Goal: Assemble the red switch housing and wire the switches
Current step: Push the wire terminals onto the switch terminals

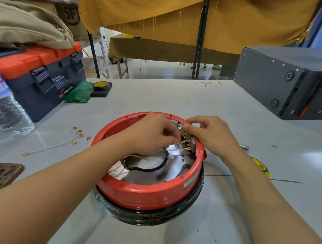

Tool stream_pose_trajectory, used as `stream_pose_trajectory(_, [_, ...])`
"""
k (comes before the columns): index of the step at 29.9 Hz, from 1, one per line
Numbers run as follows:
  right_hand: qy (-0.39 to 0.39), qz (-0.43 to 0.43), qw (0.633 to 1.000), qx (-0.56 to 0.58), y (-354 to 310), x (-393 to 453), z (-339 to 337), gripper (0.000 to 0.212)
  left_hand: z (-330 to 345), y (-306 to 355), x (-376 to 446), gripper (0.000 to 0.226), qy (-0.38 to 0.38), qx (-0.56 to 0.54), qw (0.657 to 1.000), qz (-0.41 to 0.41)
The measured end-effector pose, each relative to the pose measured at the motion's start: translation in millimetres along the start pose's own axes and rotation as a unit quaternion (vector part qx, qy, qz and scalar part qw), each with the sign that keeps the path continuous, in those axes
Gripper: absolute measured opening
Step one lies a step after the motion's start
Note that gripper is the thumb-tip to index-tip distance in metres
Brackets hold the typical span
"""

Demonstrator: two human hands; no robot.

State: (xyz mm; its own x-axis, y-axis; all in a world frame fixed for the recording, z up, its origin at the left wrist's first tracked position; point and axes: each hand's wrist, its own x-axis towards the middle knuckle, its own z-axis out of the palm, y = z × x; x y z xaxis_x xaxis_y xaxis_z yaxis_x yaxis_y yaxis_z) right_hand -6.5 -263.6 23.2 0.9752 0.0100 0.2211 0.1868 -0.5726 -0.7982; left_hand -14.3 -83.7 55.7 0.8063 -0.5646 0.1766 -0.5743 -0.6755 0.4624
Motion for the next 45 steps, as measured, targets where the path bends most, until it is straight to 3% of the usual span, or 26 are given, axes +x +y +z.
stream_pose_trajectory(4, [-0.018, 0.016, 0.999, 0.048, 2.3, -0.2, -2.2, 0.018, -20.0, -12.0, -14.6, 0.012, 0.043, -0.022, 0.999, -0.025])
stream_pose_trajectory(7, [-0.046, 0.040, 0.992, 0.106, 2.8, 0.6, -4.5, 0.016, -30.7, -30.0, -33.0, 0.014, 0.116, -0.017, 0.992, -0.050])
stream_pose_trajectory(15, [-0.027, 0.078, 0.975, 0.207, -0.5, -1.3, -1.7, 0.013, -37.6, -90.5, -82.4, 0.018, 0.231, -0.094, 0.951, -0.182])
stream_pose_trajectory(20, [-0.089, 0.079, 0.970, 0.214, -2.4, -1.7, 5.2, 0.017, -31.9, -119.6, -105.6, 0.014, 0.213, 0.006, 0.953, -0.217])
stream_pose_trajectory(28, [-0.067, 0.081, 0.971, 0.217, -3.2, -2.2, 11.1, 0.021, -12.3, -131.5, -104.1, 0.013, 0.199, 0.081, 0.944, -0.251])
stream_pose_trajectory(45, [-0.078, 0.077, 0.975, 0.195, 0.9, 0.0, 9.2, 0.020, -15.8, -146.1, -115.8, 0.005, 0.326, 0.046, 0.908, -0.257])
